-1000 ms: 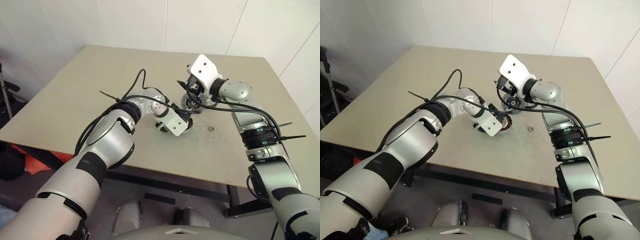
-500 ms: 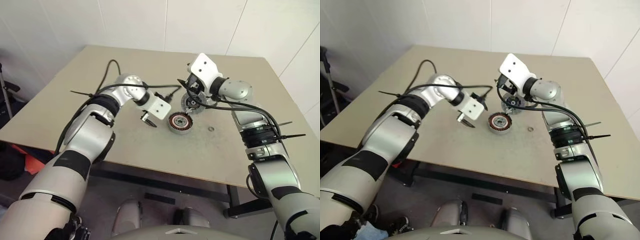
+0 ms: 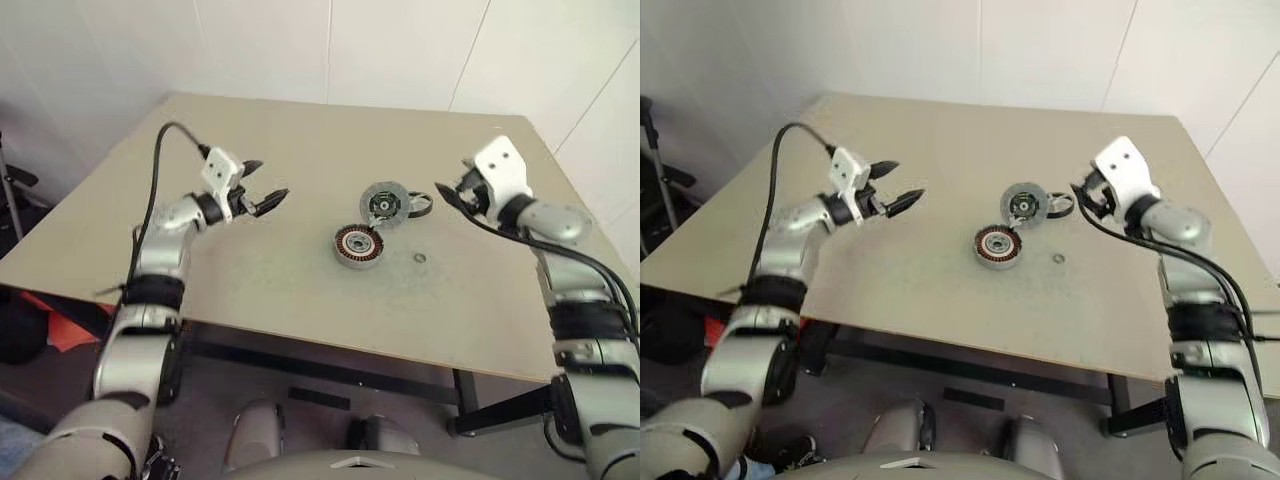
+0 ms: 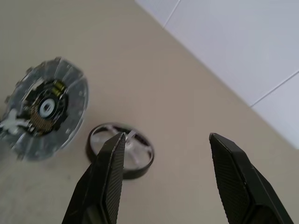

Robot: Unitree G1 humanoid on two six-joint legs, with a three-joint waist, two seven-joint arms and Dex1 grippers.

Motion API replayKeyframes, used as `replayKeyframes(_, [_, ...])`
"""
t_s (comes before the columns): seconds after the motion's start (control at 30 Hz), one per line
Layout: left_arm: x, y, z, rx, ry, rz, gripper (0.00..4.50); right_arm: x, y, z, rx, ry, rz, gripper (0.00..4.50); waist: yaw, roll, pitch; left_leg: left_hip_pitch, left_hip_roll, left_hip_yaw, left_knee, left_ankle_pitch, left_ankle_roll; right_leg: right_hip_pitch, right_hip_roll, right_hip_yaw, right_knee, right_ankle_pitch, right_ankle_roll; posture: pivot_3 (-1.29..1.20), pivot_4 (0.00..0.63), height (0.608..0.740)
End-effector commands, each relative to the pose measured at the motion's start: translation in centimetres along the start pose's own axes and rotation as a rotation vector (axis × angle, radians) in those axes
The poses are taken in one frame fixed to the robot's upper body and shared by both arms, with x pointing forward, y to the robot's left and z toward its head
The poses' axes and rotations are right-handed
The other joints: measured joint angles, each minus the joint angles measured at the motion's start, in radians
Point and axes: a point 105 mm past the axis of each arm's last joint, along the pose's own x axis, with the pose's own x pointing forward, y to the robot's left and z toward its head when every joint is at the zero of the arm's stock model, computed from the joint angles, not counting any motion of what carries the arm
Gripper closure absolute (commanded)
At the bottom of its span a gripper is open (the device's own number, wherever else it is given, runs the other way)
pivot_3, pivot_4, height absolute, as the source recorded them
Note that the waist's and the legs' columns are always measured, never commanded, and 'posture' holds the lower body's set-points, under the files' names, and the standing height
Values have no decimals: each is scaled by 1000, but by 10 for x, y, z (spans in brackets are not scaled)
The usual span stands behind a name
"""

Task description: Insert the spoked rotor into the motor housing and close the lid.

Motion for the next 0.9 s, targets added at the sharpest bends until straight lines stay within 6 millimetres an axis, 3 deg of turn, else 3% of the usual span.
replayKeyframes(0.03, [-4,-3,23,-17,-91,92,22,-17,21,7,57,-45,155,1294,2,0,0,0,0,0,0,0,0,0,1,0,-1,0,0,0,0,740])
replayKeyframes(0.2, [-5,-1,28,-124,-136,183,22,-24,35,-20,57,19,197,1294,-1,1,0,4,1,0,-1,0,0,7,2,-1,-9,-2,9,0,0,740])
replayKeyframes(0.4, [2,-8,21,-88,-84,152,22,-10,49,-16,97,-4,199,1294,-21,1,0,18,0,0,-8,0,-1,21,2,-1,-19,-2,12,0,0,740])
replayKeyframes(0.67, [6,-14,22,-96,-82,126,22,7,58,-33,135,55,178,1294,-25,1,0,14,-1,0,-14,0,0,18,2,-1,-22,3,5,0,0,740])
replayKeyframes(0.9, [-1,-5,21,-91,-70,153,22,1,60,-47,139,120,213,1294,-24,1,-1,8,-2,0,-14,0,2,13,2,-1,-22,3,5,0,0,740])
